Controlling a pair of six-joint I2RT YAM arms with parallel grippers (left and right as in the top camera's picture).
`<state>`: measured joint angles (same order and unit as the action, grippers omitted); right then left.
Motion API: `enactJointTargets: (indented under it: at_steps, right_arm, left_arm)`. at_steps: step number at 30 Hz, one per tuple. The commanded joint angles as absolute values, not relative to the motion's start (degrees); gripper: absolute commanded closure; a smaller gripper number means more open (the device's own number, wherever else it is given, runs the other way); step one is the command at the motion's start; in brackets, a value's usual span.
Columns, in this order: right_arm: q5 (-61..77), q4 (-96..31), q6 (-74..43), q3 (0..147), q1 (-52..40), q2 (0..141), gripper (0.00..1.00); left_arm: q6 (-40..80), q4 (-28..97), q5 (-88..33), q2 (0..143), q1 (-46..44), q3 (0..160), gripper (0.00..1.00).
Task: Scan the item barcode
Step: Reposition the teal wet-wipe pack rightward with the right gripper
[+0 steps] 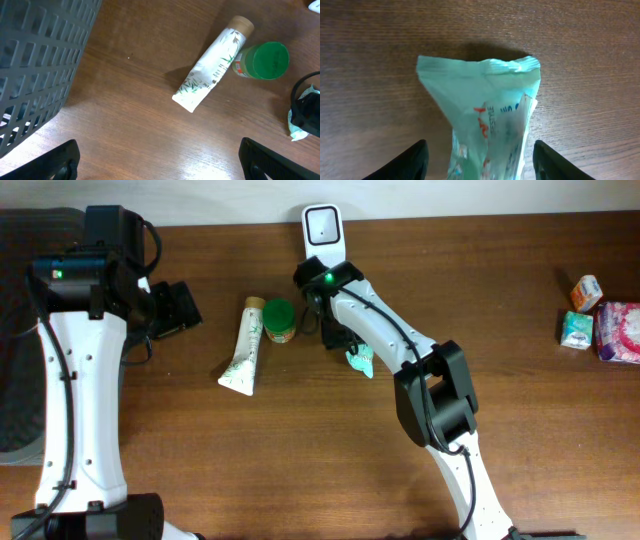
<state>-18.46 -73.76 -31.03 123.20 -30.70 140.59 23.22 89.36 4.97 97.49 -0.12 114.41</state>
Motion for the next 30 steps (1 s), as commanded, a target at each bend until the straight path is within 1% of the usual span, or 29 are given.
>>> enactJointTargets:
  at_steps: [1,3,4,5,8,10,12,13,14,15,16,19,20,21,25,28,30]
  right_arm:
    - [-22.79,-73.63,-32.47,122.67,-32.32,143.0,0.39]
    - [-23.2,-73.47,-32.45,122.65,-32.51,144.7,0.39]
    - [-23.22,-73.41,-32.47,122.39,-32.51,144.99,0.42]
    - [-23.2,-73.28,-32.47,122.04,-32.49,145.14,0.48]
    - [-22.94,-73.49,-32.45,121.67,-32.45,145.14,0.6]
    - [-21.1,-74.35,-32.14,121.97,-31.7,144.79,0.75]
    - [-17.43,-75.29,-31.77,122.87,-29.85,143.94,0.8]
    - [-13.72,-76.31,-31.66,123.96,-27.81,143.09,0.86]
    - [-9.19,-76.49,-29.12,124.77,-26.02,142.32,0.86]
    - [0.56,-76.47,-24.49,125.78,-22.98,141.27,0.92]
    - [7.27,-76.47,-22.24,126.04,-20.8,140.62,0.96]
    - [29.21,-77.01,-14.2,126.02,-13.63,140.18,0.95]
    - [34.68,-77.36,-11.64,126.02,-12.05,140.18,0.95]
    - [43.86,-77.87,-7.75,126.02,-9.63,140.18,0.94]
    - [65.01,-81.38,2.7,126.02,-4.67,140.18,0.91]
    - [65.12,-81.45,3.22,125.38,-4.25,140.25,0.91]
    - [65.17,-79.35,3.18,120.9,-4.86,140.29,0.91]
  left_arm:
    - [23.53,89.43,5.43,96.47,0.3,114.43,0.01]
    - [23.55,89.43,5.43,96.47,0.3,114.43,0.01]
    - [23.53,89.43,5.43,96.47,0.3,114.43,0.01]
    - [23.53,89.41,5.43,96.47,0.3,114.43,0.01]
    - [23.53,89.43,5.43,96.47,0.3,114.43,0.01]
    - [23.53,89.41,5.43,96.47,0.3,114.43,0.01]
    - [23.55,89.43,5.43,96.47,0.3,114.43,0.01]
    - [23.53,89.43,5.43,96.47,0.3,114.43,0.01]
    - [23.53,89.43,5.43,96.47,0.3,114.43,0.01]
    - [23.55,89.41,5.43,96.47,0.3,114.43,0.01]
    - [23.53,89.43,5.43,96.47,0.3,114.43,0.01]
    - [23.53,89.41,5.43,96.47,0.3,114.43,0.01]
    - [23.53,89.43,5.43,96.47,0.3,114.43,0.01]
    - [23.53,89.41,5.43,96.47,0.3,114.43,0.01]
    - [23.53,89.43,5.43,96.47,0.3,114.43,0.01]
    - [23.53,89.43,5.43,96.47,0.3,114.43,0.01]
    - [23.53,89.43,5.43,96.47,0.3,114.43,0.01]
